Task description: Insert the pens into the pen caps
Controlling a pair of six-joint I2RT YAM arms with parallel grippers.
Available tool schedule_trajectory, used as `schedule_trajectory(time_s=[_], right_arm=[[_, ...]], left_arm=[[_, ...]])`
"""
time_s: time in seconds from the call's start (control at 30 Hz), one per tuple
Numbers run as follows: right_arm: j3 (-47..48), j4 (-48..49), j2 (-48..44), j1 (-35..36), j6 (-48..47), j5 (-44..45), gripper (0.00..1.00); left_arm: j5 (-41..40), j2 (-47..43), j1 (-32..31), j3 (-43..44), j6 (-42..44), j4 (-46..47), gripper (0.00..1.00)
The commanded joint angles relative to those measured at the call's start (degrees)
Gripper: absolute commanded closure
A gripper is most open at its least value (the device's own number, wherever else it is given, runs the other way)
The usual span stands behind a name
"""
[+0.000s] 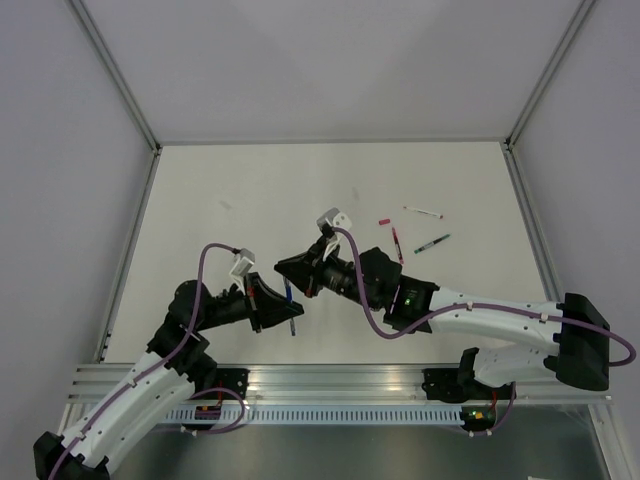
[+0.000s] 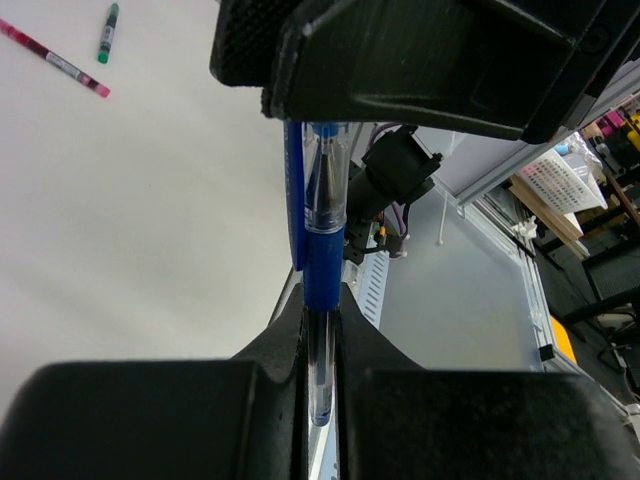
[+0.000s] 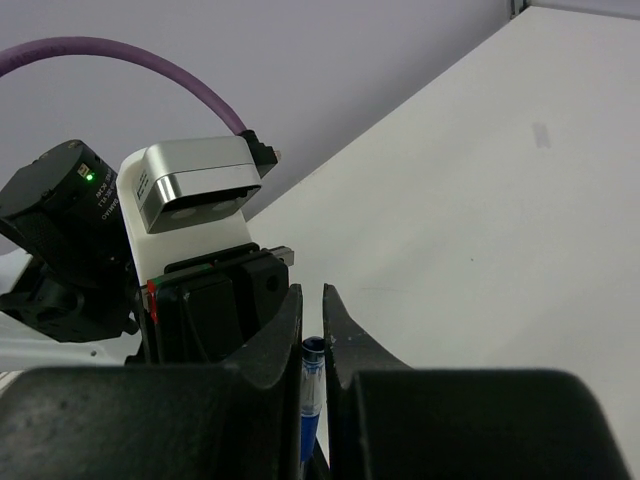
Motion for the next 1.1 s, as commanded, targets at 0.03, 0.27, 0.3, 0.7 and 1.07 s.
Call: schedule_trajectory(time_s=[0.03,0.27,0.3,0.7,1.07], right_arm=[[-4.0,-8.3,0.6,2.5,1.9,-6.5,1.0],[-7.0,-5.9,0.8,2.4,3.0,-6.7,1.0],[-7.4,-5.7,0.9,2.5,3.2,-6.9,1.0],[-14.0,0.9,-0.3,2.5,7.0,-9.0,1.0],[-19.6,6.3,-1.0,3.4,7.7,-7.8,1.0]], left_arm=[[-8.8,1.2,0.9,6.6,0.9,6.1,0.98],[-11.0,0.6,0.9,8.4,1.3,5.7,0.98],[-11.4,0.8,1.0,9.1,1.3,5.6,0.98],[-17.7,4.1,0.9,12.3,4.1,5.0,0.98],[-21.7,8.7,0.9,13.6,3.6,6.6,0.98]])
